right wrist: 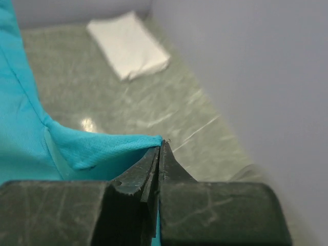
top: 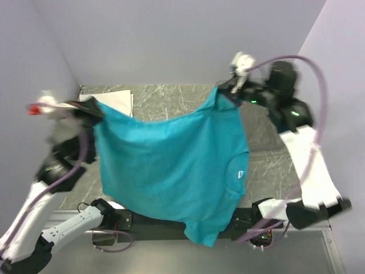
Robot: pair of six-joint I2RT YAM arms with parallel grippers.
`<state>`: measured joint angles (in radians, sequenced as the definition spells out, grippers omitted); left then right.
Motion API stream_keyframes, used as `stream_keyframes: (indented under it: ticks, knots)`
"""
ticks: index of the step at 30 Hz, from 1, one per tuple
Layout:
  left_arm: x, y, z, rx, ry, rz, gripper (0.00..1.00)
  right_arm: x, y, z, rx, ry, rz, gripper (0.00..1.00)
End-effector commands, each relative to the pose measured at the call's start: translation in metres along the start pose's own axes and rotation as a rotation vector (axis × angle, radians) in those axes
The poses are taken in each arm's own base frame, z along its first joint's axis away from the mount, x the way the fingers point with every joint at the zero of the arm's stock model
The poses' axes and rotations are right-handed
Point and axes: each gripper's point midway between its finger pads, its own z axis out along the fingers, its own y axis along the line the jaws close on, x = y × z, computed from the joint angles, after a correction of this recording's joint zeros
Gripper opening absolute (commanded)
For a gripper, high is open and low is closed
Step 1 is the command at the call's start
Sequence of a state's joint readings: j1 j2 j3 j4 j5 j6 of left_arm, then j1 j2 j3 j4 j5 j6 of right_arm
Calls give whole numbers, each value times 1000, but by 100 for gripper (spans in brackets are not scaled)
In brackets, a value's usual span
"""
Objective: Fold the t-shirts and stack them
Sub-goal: Flatten the tshirt out
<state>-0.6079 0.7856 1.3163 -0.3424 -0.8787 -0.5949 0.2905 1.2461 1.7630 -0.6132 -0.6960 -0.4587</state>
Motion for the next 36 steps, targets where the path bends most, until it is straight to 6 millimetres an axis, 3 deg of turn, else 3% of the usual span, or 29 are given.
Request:
stream_keyframes:
  ticks: [1,2,3,4,5,6,7,8,9,10,11,12,13,14,15,16,17,18,21,24,30,36]
  knots:
    - [96,72,15,-247,88,103,1,96,10,46,-101,140,79,0]
    - [113,87,17,-285,103,117,1,115,11,57,-115,162,89,0]
    - [126,107,24,-340,105,86,1,151,13,76,-141,229,133,0]
    - [158,135,29,-400,152,134,0,169,13,86,-156,262,143,0]
    - [169,153,35,-445,164,136,1,204,15,105,-185,327,182,0]
    - [167,177,47,-516,130,93,1,220,16,116,-187,369,187,0]
    - [196,200,52,-566,203,112,0,220,8,128,-182,369,178,0]
    - [204,213,57,-600,214,106,0,250,11,144,-207,420,215,0]
    - [205,224,67,-632,204,88,0,259,7,153,-200,433,223,0]
    - [222,237,74,-678,244,117,0,254,-5,166,-169,429,205,0]
    - [230,241,80,-697,263,114,0,280,-4,179,-176,469,235,0]
    - [238,251,92,-739,281,117,0,273,-15,190,-148,456,228,0]
    - [244,255,97,-756,299,123,1,278,-19,198,-131,471,227,0]
    - [252,257,103,-764,325,125,1,299,-18,208,-128,507,251,0]
    - [264,271,108,-804,353,145,0,304,-21,215,-110,517,257,0]
    - [263,266,120,-794,349,135,0,296,-33,223,-66,509,250,0]
    - [267,269,126,-794,367,141,1,311,-33,232,-59,528,266,0]
    - [276,273,136,-803,386,147,1,303,-42,239,-29,507,274,0]
    - [292,281,150,-811,430,169,1,315,-52,250,24,522,273,0]
    - [293,277,172,-790,425,166,1,321,-59,257,78,526,261,0]
    - [293,285,192,-810,416,141,0,335,-82,262,210,547,235,0]
    - [279,279,194,-763,356,118,0,342,-93,258,258,562,221,0]
